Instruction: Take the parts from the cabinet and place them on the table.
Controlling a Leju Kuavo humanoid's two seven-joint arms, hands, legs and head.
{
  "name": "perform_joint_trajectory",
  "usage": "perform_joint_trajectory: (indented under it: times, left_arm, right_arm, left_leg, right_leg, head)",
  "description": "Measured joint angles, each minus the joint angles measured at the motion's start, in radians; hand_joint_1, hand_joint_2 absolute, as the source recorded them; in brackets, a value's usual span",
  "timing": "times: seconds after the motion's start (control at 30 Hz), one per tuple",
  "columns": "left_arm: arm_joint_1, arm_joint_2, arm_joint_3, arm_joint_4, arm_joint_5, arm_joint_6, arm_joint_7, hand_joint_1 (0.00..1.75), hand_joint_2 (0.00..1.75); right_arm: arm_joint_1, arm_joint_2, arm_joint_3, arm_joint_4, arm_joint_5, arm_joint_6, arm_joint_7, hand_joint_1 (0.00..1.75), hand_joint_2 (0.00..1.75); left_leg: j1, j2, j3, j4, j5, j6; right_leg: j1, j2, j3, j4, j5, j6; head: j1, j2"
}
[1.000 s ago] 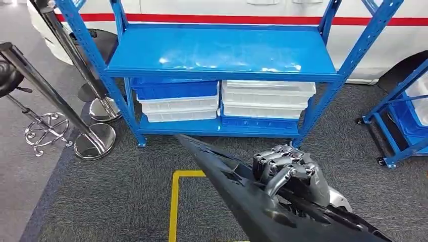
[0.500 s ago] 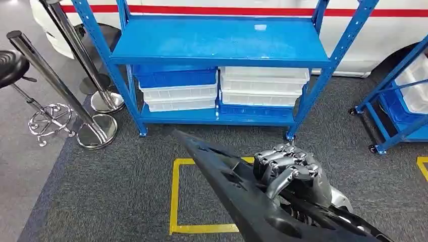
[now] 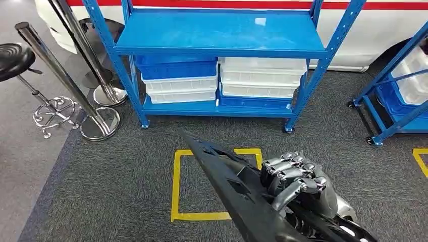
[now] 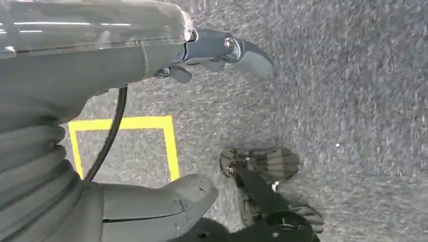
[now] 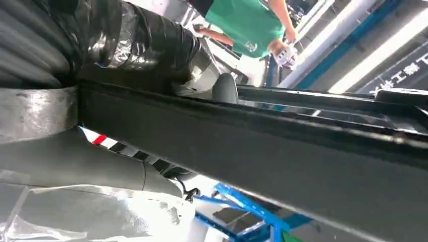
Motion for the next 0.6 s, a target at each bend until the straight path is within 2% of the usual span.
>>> perform_joint_trajectory:
  times: [0.03,0.07,0.1,0.13,0.17,0.2,0.23,0.27,0.3,0.37,0.4,0.43,0.53,0.57,0.6]
  left_arm:
    - [0.001,0.000,0.000,0.000,-0.002,0.000,-0.001,0.00,1.75]
    - [0.002,0.000,0.000,0.000,-0.005,-0.001,-0.002,0.00,1.75]
    - [0.001,0.000,0.000,0.000,-0.006,-0.001,-0.002,0.00,1.75]
    - [0.000,0.000,0.000,0.000,-0.008,-0.002,-0.003,0.00,1.75]
    - [-0.001,0.000,0.000,0.000,-0.008,-0.002,-0.003,0.00,1.75]
    - [-0.002,0.000,0.000,0.000,-0.008,-0.002,-0.003,0.00,1.75]
    - [-0.002,0.000,0.000,0.000,-0.011,-0.002,-0.003,0.00,1.75]
    - [-0.001,0.000,0.000,0.000,-0.012,-0.002,-0.003,0.00,1.75]
    - [-0.001,0.000,0.000,0.000,-0.016,-0.002,-0.003,0.00,1.75]
    - [-0.002,0.000,0.000,0.000,-0.018,-0.001,-0.003,0.00,1.75]
    - [-0.002,-0.001,0.000,0.000,-0.018,0.000,-0.003,0.00,1.75]
    - [-0.003,-0.003,0.000,0.000,-0.018,0.000,-0.003,0.00,1.75]
    - [-0.001,-0.003,0.002,0.000,-0.017,0.010,0.001,0.00,1.75]
    - [-0.002,0.000,0.002,0.000,-0.017,0.019,0.004,0.00,1.75]
    - [-0.004,0.002,0.002,0.000,-0.017,0.030,0.004,0.00,1.75]
  right_arm:
    - [0.006,-0.001,-0.002,0.000,0.003,0.001,0.000,1.75,1.75]
    - [0.008,-0.003,-0.005,0.000,0.008,0.001,0.000,1.75,1.75]
    - [0.010,-0.006,-0.007,0.000,0.010,0.002,0.000,1.75,1.75]
    - [0.010,-0.007,-0.008,0.000,0.012,0.002,0.002,1.75,1.75]
    - [0.012,-0.007,-0.008,0.000,0.013,0.002,0.002,1.75,1.75]
    - [0.014,-0.008,-0.009,0.000,0.015,0.002,0.004,1.75,1.75]
    - [0.017,-0.008,-0.009,0.000,0.016,0.003,0.007,1.75,1.75]
    - [0.021,-0.008,-0.009,0.001,0.018,0.003,0.008,1.75,1.75]
    - [0.023,-0.008,-0.009,0.001,0.022,0.003,0.008,1.75,1.75]
    - [0.023,-0.008,-0.009,0.001,0.029,0.002,0.009,1.75,1.75]
    - [0.023,-0.008,-0.009,0.001,0.032,0.001,0.009,1.75,1.75]
    - [0.024,-0.008,-0.009,0.001,0.035,0.001,0.009,1.75,1.75]
    - [0.034,-0.008,-0.008,0.000,0.044,0.001,0.008,1.75,1.75]
    - [0.038,-0.008,-0.008,0.000,0.048,0.000,0.006,1.75,1.75]
    - [0.043,-0.008,-0.008,0.000,0.053,0.000,0.006,1.75,1.75]
  left_leg:
    - [0.001,0.000,-0.006,-0.004,0.006,0.008]
    - [0.008,0.003,-0.003,-0.013,0.015,0.019]
    - [0.008,0.005,-0.005,-0.014,0.021,0.026]
    - [0.008,0.008,-0.016,-0.013,0.029,0.037]
    - [0.005,0.008,-0.023,-0.012,0.034,0.041]
    - [0.002,0.009,-0.031,-0.012,0.038,0.042]
    - [0.000,0.009,-0.037,-0.010,0.042,0.043]
    - [-0.002,0.009,-0.042,-0.008,0.045,0.043]
    - [-0.004,0.009,-0.046,-0.006,0.047,0.043]
    - [-0.008,0.008,-0.047,-0.005,0.049,0.041]
    - [-0.008,0.011,-0.047,-0.004,0.051,0.039]
    - [-0.017,0.014,-0.051,0.003,0.051,0.036]
    - [-0.012,0.027,-0.055,-0.001,0.059,0.022]
    - [-0.019,0.029,-0.058,0.003,0.054,0.016]
    - [-0.013,0.017,-0.068,0.023,0.031,0.008]
  right_leg:
    - [0.002,0.000,0.000,-0.003,0.006,0.007]
    - [0.002,0.003,-0.005,0.000,0.003,0.011]
    - [-0.002,0.005,-0.010,0.015,-0.017,0.013]
    - [-0.002,0.006,-0.042,0.090,-0.079,0.017]
    - [-0.002,0.006,-0.071,0.165,-0.122,0.020]
    - [-0.002,0.007,-0.099,0.241,-0.158,0.022]
    - [-0.002,0.007,-0.112,0.282,-0.170,0.023]
    - [-0.002,0.006,-0.105,0.285,-0.162,0.022]
    - [-0.002,0.006,-0.075,0.243,-0.134,0.019]
    - [0.002,0.007,0.018,0.093,-0.063,0.004]
    - [0.010,0.003,0.064,0.008,-0.051,-0.011]
    - [0.013,-0.008,0.069,-0.016,-0.055,-0.017]
    - [0.018,0.007,0.059,-0.013,-0.048,-0.026]
    - [0.002,0.012,0.064,-0.028,-0.036,-0.033]
    - [0.002,0.014,0.064,-0.036,-0.030,-0.034]
  head:
    - [0.000,0.000]
    - [0.000,0.000]
    - [0.000,0.000]
    - [0.000,0.000]
    - [0.000,0.000]
    - [0.000,0.000]
    - [0.000,0.000]
    - [0.000,0.000]
    - [0.000,0.000]
    - [0.000,0.000]
    - [0.000,0.000]
    - [0.000,0.000]
    - [0.000,0.000]
    - [0.000,0.000]
    - [0.000,0.000]
